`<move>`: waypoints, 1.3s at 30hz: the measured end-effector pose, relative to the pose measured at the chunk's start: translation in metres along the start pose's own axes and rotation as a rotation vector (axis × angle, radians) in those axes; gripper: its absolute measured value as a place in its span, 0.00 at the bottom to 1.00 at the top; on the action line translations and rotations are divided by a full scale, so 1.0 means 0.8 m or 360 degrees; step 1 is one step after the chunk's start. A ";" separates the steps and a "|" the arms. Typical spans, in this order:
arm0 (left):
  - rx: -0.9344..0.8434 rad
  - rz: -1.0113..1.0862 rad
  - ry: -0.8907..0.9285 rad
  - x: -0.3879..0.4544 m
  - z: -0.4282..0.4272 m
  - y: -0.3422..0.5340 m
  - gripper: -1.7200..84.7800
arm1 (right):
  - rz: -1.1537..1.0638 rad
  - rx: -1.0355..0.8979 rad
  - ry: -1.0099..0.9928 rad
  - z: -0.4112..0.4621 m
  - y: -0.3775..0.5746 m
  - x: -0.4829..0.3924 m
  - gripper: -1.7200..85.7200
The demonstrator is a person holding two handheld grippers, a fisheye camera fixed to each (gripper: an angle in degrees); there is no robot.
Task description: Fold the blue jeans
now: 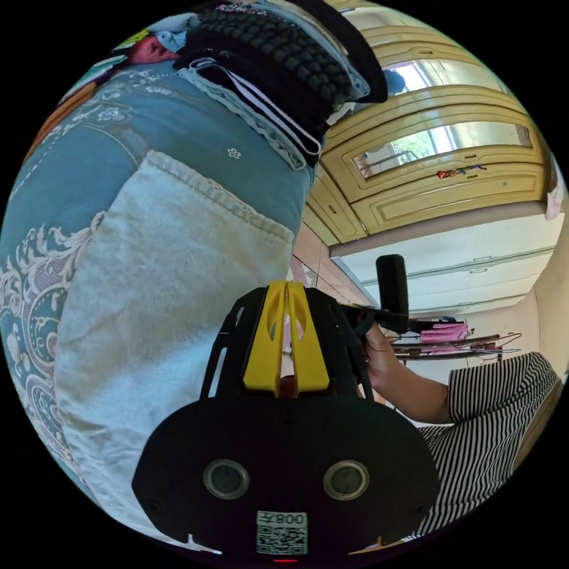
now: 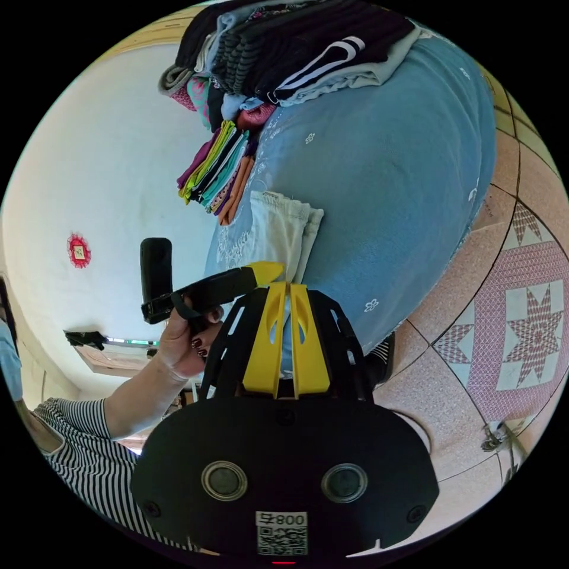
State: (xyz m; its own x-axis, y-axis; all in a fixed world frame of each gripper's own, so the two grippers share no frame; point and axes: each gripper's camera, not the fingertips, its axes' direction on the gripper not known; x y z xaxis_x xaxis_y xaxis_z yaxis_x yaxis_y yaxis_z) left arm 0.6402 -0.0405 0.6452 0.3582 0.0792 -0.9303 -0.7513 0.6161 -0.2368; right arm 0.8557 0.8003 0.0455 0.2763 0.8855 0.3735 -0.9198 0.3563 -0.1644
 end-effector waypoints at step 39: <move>0.0539 -0.0863 -0.0746 0.019 -0.481 0.919 0.04 | -0.1247 -0.0685 0.0648 0.580 0.160 -0.471 0.02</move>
State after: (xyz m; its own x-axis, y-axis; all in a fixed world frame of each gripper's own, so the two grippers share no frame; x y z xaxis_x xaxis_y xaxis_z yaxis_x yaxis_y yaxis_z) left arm -0.1202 0.1116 0.3494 0.8786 -0.0248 -0.4769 -0.2228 0.8621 -0.4552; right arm 0.5045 0.3736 0.3074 0.9144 0.3582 0.1885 -0.2773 0.8936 -0.3531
